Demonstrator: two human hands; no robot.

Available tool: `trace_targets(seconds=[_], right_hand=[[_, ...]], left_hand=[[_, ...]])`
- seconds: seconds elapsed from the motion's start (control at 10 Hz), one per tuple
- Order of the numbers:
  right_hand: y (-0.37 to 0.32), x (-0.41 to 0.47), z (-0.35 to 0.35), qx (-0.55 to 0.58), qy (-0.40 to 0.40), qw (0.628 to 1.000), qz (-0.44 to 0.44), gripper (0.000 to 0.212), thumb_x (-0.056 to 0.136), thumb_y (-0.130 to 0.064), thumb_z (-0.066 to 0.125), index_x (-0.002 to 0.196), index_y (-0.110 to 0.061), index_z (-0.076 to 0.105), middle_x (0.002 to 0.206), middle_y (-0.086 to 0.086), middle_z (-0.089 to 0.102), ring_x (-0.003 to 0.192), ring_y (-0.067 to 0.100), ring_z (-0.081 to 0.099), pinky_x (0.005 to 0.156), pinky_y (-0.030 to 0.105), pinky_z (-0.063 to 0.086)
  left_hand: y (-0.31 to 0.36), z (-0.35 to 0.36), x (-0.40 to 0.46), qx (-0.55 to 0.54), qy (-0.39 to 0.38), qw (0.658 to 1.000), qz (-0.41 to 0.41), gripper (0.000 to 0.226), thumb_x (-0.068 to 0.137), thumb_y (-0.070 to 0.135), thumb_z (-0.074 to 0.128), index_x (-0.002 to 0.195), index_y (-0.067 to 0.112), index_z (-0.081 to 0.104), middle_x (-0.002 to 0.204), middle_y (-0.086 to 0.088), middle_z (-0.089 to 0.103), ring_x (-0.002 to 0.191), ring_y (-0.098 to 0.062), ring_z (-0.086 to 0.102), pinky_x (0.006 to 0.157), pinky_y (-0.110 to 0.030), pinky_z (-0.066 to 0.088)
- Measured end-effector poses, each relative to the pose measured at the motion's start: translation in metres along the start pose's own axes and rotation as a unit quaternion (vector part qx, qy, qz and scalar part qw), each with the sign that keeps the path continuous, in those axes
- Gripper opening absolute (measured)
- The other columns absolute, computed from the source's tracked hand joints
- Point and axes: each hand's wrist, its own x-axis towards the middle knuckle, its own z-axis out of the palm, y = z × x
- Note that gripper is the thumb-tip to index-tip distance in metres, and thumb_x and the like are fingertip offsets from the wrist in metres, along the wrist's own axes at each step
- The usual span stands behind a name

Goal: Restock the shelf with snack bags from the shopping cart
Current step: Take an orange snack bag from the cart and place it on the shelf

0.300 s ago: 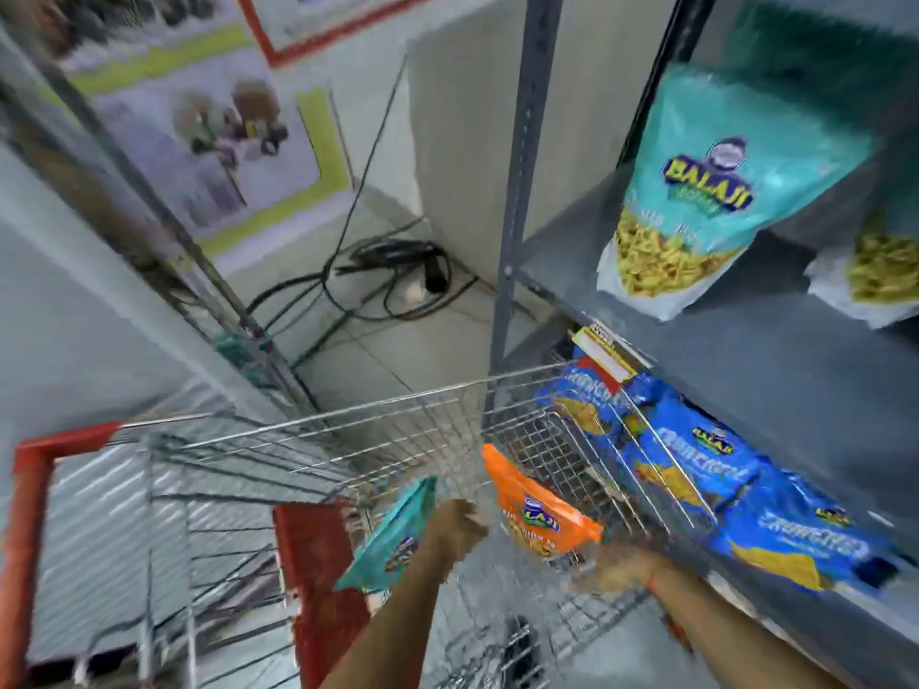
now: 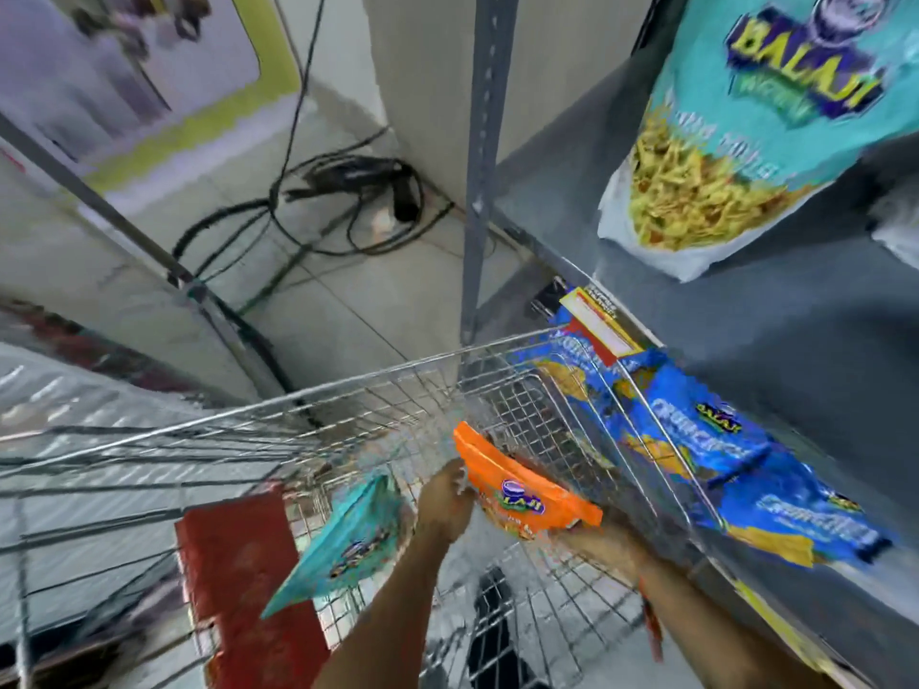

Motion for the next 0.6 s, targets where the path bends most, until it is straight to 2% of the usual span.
trace_targets(seconds=[0.1,0.2,0.3,0.4,0.5,0.6], right_hand=[[-0.041,-0.03,-0.01,0.086,-0.015,0.996,0.035,0.048,0.046,-0.044,0.088,0.084,-0.023,0.068,0.095,-0.001,0.074,0.09,0.016,0.07,0.072,0.025,0.055],[-0.04,-0.015,-0.01,0.067,0.033,0.996,-0.048,0.039,0.058,-0.046,0.085,0.078,-0.017,0.071,0.087,0.007,0.074,0.081,0.017,0.066,0.076,0.037,0.055],[-0.051,-0.019,-0.019,0.038,0.063,0.993,-0.093,0.033,0.068,-0.043,0.081,0.065,-0.014,0.067,0.057,-0.013,0.066,0.059,0.014,0.06,0.061,0.03,0.049],[-0.059,-0.037,-0.031,0.023,0.094,0.99,-0.107,0.036,0.078,-0.028,0.074,0.051,-0.008,0.06,0.043,-0.007,0.058,0.046,0.016,0.054,0.055,0.03,0.044],[-0.065,-0.07,-0.041,0.047,0.114,0.982,-0.142,0.031,0.08,-0.027,0.07,0.067,0.0,0.065,0.056,0.003,0.062,0.051,0.019,0.055,0.059,0.031,0.045],[-0.075,-0.124,-0.051,0.071,0.162,0.965,-0.192,0.04,0.083,-0.026,0.068,0.05,-0.011,0.051,0.05,0.0,0.051,0.045,0.012,0.045,0.05,0.021,0.038]], left_hand=[[-0.003,0.011,0.012,0.013,0.001,1.0,-0.02,0.035,0.066,0.025,0.049,0.093,0.016,0.069,0.099,-0.015,0.075,0.093,-0.03,0.07,0.085,-0.041,0.056],[0.013,0.011,0.01,-0.022,0.034,0.999,-0.017,0.016,0.077,0.022,0.051,0.078,0.017,0.066,0.075,-0.012,0.074,0.073,-0.018,0.071,0.066,-0.026,0.053],[0.022,0.009,0.004,-0.023,0.061,0.998,-0.013,0.016,0.085,0.017,0.06,0.069,0.019,0.063,0.071,-0.013,0.073,0.066,-0.02,0.067,0.064,-0.029,0.05],[0.029,0.001,-0.013,-0.034,0.063,0.997,0.015,0.018,0.086,0.027,0.063,0.07,0.019,0.063,0.078,-0.012,0.074,0.073,-0.027,0.066,0.071,-0.039,0.053],[0.049,-0.014,-0.041,-0.041,0.078,0.994,0.062,0.022,0.086,0.036,0.063,0.08,0.016,0.068,0.085,-0.003,0.075,0.077,-0.018,0.067,0.073,-0.037,0.054],[0.081,-0.034,-0.08,-0.062,0.082,0.987,0.126,0.019,0.087,0.034,0.063,0.073,0.021,0.062,0.079,0.001,0.07,0.07,-0.01,0.063,0.067,-0.028,0.046]])
